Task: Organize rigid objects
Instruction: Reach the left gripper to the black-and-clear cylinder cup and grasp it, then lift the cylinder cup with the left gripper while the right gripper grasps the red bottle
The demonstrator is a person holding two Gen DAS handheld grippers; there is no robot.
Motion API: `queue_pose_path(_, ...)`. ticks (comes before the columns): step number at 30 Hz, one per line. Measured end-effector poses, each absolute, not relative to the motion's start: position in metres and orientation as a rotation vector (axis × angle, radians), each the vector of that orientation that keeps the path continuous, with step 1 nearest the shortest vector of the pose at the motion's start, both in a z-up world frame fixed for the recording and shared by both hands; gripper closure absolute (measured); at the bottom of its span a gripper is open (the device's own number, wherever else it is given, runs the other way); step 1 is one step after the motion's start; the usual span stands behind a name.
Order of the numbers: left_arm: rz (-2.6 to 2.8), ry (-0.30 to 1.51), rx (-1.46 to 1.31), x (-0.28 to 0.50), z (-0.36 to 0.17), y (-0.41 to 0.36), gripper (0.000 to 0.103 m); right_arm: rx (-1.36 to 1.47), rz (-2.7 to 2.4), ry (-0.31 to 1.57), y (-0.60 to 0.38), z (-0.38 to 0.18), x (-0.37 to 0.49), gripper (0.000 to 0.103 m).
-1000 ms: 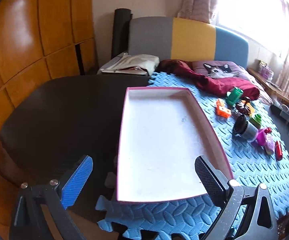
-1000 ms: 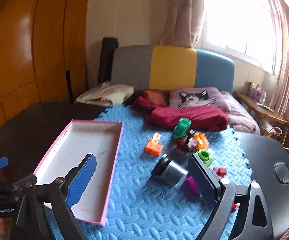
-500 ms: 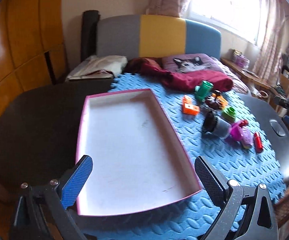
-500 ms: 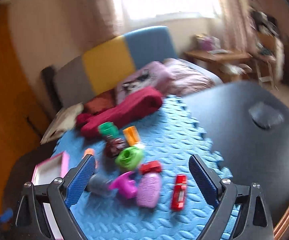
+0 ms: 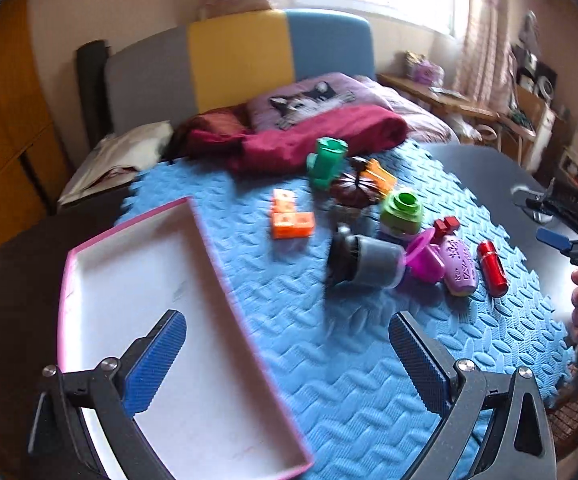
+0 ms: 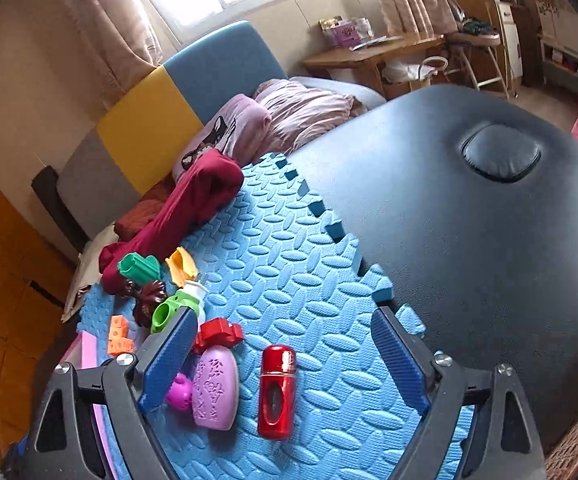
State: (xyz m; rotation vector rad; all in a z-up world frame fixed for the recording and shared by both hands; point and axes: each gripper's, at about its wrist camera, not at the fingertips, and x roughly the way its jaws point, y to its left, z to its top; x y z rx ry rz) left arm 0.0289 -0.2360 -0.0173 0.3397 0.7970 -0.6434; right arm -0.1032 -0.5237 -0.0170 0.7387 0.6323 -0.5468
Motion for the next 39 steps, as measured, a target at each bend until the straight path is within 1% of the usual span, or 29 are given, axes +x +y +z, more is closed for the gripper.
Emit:
queue_pose_path(8,-0.701,0.832,0.457,0.046,-0.046,-0.294,0.001,0.765,-0.496,0.654,-0.524,-0.022,-0.097,0.013)
queue_pose_path(17,-0.733,0.819,0.550,0.057,-0.068,-0.329,0.002,0.795,-0.481,0.667,-0.527,-0.027,-0.096,0.013)
queue_pose_path(18,-0.737,0.822,0.555,0.059,-0.070,-0.332,0.004,0.794,-0.481,0.668,-0.526,-0.027,-0.095,0.013)
queue_pose_path(19,-0.752,0.835,0.559,0.063,-0.074,-0.334,0.014,0.792,-0.480,0.670,-0.526,-0.027,-0.095,0.013)
queue_pose_path(20,-0.765,0.856,0.559,0.066,-0.077,-0.336,0.028,0.790,-0.481,0.672,-0.526,-0.027,-0.095,0.013)
queue_pose_path(21,-0.779,0.878,0.554,0.068,-0.081,-0.337,0.039,0.787,-0.482,0.674,-0.526,-0.027,-0.094,0.013)
queue_pose_path(26,-0.812,0.867,0.494,0.065,-0.078,-0.329,0.040,0.773,-0.490,0.685,-0.526,-0.029,-0.092,0.013)
queue_pose_path(32,-0.804,0.854,0.416,0.053,-0.065,-0.305,0.040,0.781,-0.487,0.741,-0.527,-0.039,-0.088,0.020)
queue_pose_path(34,-0.801,0.857,0.390,0.049,-0.061,-0.296,0.040,0.768,-0.494,0.759,-0.527,-0.040,-0.087,0.025)
queue_pose_path(36,-0.804,0.865,0.365,0.043,-0.057,-0.287,0.040,0.754,-0.495,0.781,-0.526,-0.043,-0.085,0.034)
queue_pose_path(38,-0.803,0.864,0.349,0.039,-0.054,-0.279,0.040,0.739,-0.492,0.799,-0.524,-0.044,-0.082,0.038)
queue_pose_path(39,-0.804,0.864,0.341,0.036,-0.052,-0.275,0.040,0.731,-0.488,0.806,-0.522,-0.045,-0.081,0.041)
